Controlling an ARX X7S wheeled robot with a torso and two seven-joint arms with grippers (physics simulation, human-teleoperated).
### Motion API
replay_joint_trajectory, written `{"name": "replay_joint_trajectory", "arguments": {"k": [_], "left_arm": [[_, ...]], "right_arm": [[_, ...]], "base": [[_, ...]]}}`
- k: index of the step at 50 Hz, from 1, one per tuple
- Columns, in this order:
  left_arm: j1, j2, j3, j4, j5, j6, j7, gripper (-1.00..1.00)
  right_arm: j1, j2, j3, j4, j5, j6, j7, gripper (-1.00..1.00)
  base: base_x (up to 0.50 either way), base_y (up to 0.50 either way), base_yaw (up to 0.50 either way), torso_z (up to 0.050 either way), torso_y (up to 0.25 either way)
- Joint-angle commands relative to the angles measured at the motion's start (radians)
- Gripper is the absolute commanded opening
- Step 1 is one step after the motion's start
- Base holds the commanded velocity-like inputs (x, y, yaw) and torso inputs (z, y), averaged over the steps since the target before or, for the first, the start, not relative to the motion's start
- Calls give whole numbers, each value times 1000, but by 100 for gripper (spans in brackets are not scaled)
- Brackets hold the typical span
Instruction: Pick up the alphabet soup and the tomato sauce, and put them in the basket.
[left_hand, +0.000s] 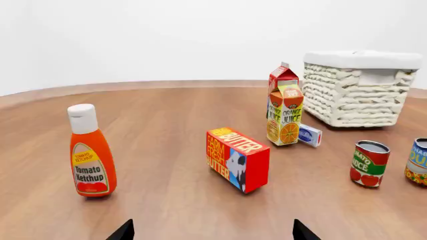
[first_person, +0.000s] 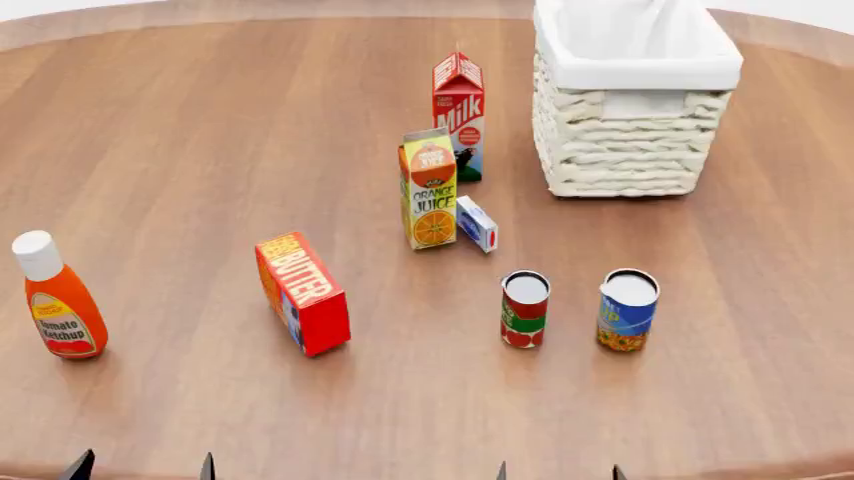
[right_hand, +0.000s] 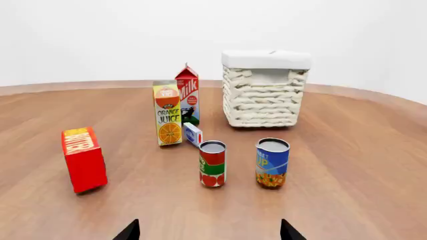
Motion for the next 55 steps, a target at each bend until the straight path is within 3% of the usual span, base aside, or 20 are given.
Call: {"name": "replay_joint_trajectory", "arguments": {"k": [1, 2, 17, 18, 19, 20, 24, 30, 32, 34, 39, 41, 43, 44, 46, 47, 48, 49, 52, 55], "left_arm": [[0, -11, 12, 25, -11, -22, -12, 100], [5, -17, 16, 25, -16, -16, -21, 100], [7, -61, 40, 129, -94, -65, -64, 100], [3, -69, 44, 158, -79, -78, -74, 100], [1, -75, 46, 189, -81, -101, -75, 100], [-1, -88, 45, 286, -89, -165, -73, 100], [-17, -113, 42, 439, -52, -233, -107, 100], [-41, -154, 2, 767, -27, -370, -137, 100], [-42, -163, -11, 827, -29, -397, -141, 100], [-47, -178, -45, 921, -47, -445, -139, 100], [-64, -203, -94, 1046, -70, -504, -151, 100], [-37, -347, -71, 1047, -162, -429, -312, 100], [-32, -647, 98, 1047, -384, -258, -612, 100], [-81, -797, 213, 1047, -436, -183, -762, 100], [-195, -1097, 409, 1047, -479, -68, -1062, 100], [-253, -1206, 493, 1047, -478, -39, -1212, 100], [-306, -1249, 568, 1047, -468, 5, -1248, 100], [-360, -1277, 639, 1047, -461, 25, -1276, 100], [-505, -1316, 806, 1047, -463, 49, -1334, 100], [-585, -1323, 903, 1046, -457, 60, -1366, 100]], "right_arm": [[0, 32, -39, -20, 32, 19, 39, 100], [6, 33, -42, 58, 33, -49, 42, 100], [21, 71, -78, 51, 24, -70, 91, 100], [20, 75, -76, -40, 27, 10, 96, 100], [23, 78, -77, -12, 26, -31, 95, 100], [22, 84, -73, -146, 20, 75, 107, 100], [17, 99, -80, -257, 4, 105, 121, 100], [73, 123, -63, -677, 20, 398, 118, 100], [66, 131, -61, -715, 16, 399, 122, 100], [107, 141, -47, -859, 27, 530, 120, 100], [153, 163, -5, -1030, 45, 670, 119, 100], [161, 183, -7, -1047, 55, 675, 132, 100], [155, 247, -31, -1047, 71, 632, 203, 100], [158, 328, -50, -1047, 162, 618, 303, 100], [220, 628, -207, -1047, 455, 497, 603, 100], [275, 778, -306, -1047, 527, 433, 753, 100], [344, 905, -420, -1047, 574, 355, 903, 100], [346, 934, -488, -1047, 539, 311, 1011, 100], [530, 1048, -678, -1047, 617, 245, 1147, 100], [561, 1058, -751, -1044, 594, 225, 1178, 100]], "base": [[0, 0, 0, 0, 0], [0, 0, 0, 0, 0], [0, 0, 0, 0, 0], [0, 0, 0, 0, 0], [0, 0, 0, 0, 0], [0, 0, 0, 0, 0], [0, 0, 0, 0, 0], [0, 0, 0, 0, 0], [0, 0, 0, 0, 0], [0, 0, 0, 0, 0], [0, 0, 0, 0, 0], [0, 0, 0, 0, 0], [0, 0, 0, 0, 0], [0, 0, 0, 0, 0], [0, 0, 0, 0, 0], [0, 0, 0, 0, 0], [0, 0, 0, 23, 0], [0, 0, 0, 48, 29], [0, 0, 0, 50, 46], [0, 0, 0, 50, 47]]}}
